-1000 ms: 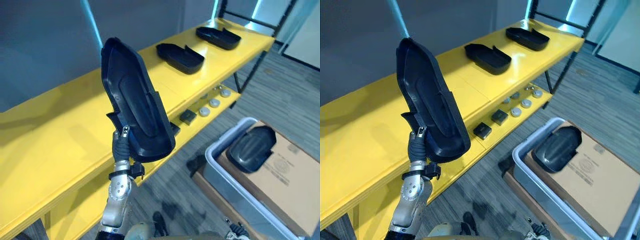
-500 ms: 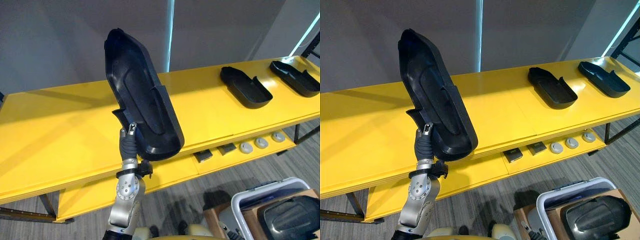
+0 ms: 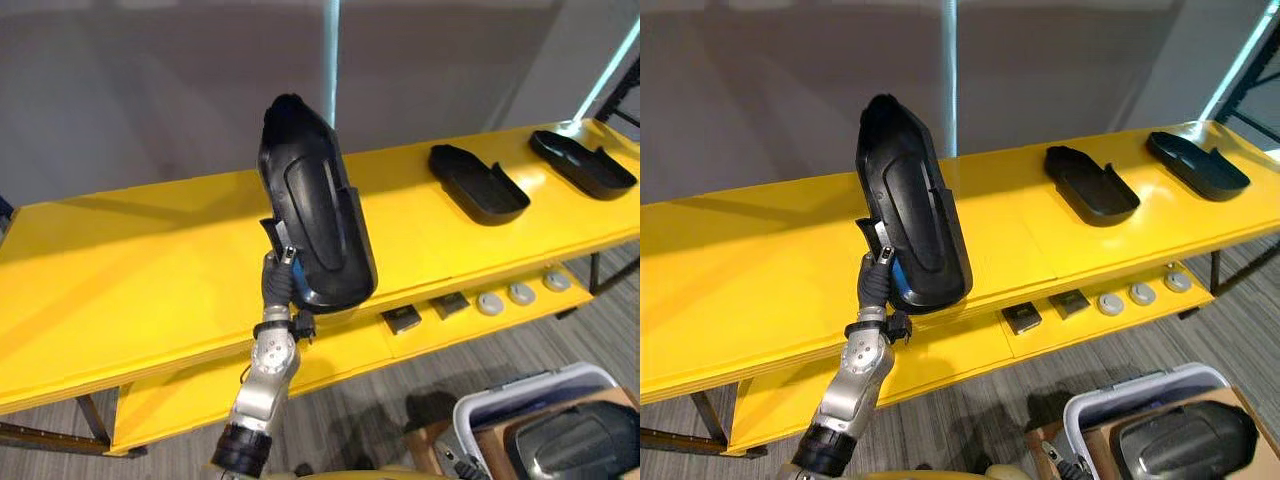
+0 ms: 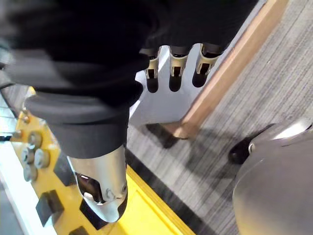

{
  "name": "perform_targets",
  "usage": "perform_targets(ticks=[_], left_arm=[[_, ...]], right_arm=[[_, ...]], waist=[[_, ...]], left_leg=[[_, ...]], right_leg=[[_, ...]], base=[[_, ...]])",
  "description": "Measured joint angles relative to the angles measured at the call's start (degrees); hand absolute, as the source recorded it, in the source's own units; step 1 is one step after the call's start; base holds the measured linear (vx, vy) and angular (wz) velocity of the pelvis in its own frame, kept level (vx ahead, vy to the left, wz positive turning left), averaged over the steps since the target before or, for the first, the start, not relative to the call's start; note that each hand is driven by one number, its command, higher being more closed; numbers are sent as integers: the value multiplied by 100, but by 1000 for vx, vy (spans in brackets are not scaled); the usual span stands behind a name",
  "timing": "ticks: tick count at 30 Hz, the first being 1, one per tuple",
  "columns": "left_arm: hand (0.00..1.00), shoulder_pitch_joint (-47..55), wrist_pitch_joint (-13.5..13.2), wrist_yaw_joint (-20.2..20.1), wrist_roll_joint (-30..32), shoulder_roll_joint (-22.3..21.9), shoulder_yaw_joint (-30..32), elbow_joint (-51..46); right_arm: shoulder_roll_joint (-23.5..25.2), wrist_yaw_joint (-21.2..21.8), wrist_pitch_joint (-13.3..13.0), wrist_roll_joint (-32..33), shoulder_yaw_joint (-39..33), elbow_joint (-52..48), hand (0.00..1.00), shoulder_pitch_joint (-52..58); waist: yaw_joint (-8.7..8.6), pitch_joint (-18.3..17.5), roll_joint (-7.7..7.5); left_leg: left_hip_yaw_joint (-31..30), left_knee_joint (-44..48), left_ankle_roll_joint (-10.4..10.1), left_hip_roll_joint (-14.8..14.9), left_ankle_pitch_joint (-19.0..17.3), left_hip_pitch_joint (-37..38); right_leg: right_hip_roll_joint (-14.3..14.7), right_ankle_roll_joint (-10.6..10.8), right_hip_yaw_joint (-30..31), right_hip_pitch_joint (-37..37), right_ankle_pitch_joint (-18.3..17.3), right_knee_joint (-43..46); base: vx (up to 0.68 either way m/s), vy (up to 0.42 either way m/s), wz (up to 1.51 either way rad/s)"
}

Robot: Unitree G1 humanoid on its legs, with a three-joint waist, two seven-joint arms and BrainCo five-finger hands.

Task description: Walk over and take plastic housings, then place them on the shelf

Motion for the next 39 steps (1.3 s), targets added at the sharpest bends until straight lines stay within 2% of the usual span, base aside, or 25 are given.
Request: perform_targets(ticks=[2,6,9,15,18,22,23,27,39], left_arm=[[100,-259,96,127,5,106,60,273],[100,-762,136,321,7,176,223,617],[100,-997,169,353,6,206,371,1063],[100,-1576,279,406,-36,223,607,1819],[100,-2114,318,407,-71,248,786,2073],[100,-2616,374,430,-65,233,869,2202],[0,-2735,384,431,-66,201,874,2208],[0,-3096,388,533,-65,140,894,2213],[0,-3163,399,788,-156,32,1488,2212]], right_arm=[[-11,-1,0,-52,5,-1,0,36],[-37,-13,-6,-56,7,-9,0,87],[-37,-14,-6,-59,27,-11,0,137],[-31,-12,-8,-60,78,-151,0,125],[-35,-8,-8,-58,104,-267,0,117],[-32,-7,-24,-58,282,-516,0,115],[-17,-7,-29,-57,296,-591,0,115],[9,-6,-36,-53,332,-740,0,104],[-41,-12,-77,-52,510,-864,0,109]], waist=[[-70,1,2],[-102,13,25],[-237,19,32],[-352,62,55],[-356,114,82],[-359,246,53],[-359,260,54],[-352,384,46],[-317,406,53]], left_leg=[[66,-96,-11,34,4,-71],[192,-363,-116,122,71,-153],[299,-377,-187,209,118,-172],[465,-367,-255,306,174,-365],[593,-270,-248,351,302,-451],[630,-196,-200,359,337,-597],[644,-196,-199,358,335,-606],[672,-90,-105,360,248,-620],[725,33,-97,360,183,-678]], right_leg=[[20,-41,-14,-15,61,-145],[100,-38,3,-193,63,-326],[140,-37,-59,-229,64,-315],[192,-35,-77,-546,159,-150],[213,-182,-88,-724,140,80],[213,-242,-80,-923,95,254],[211,-261,-75,-962,69,308],[200,-251,-74,-1018,-57,493],[184,-252,-49,-1083,-65,584]], base=[[-128,-23,-4],[-63,-70,-11],[-3,-69,0],[63,-39,-11],[98,-6,-10],[83,15,-6],[49,18,-2],[19,8,-1],[-9,5,-2]])
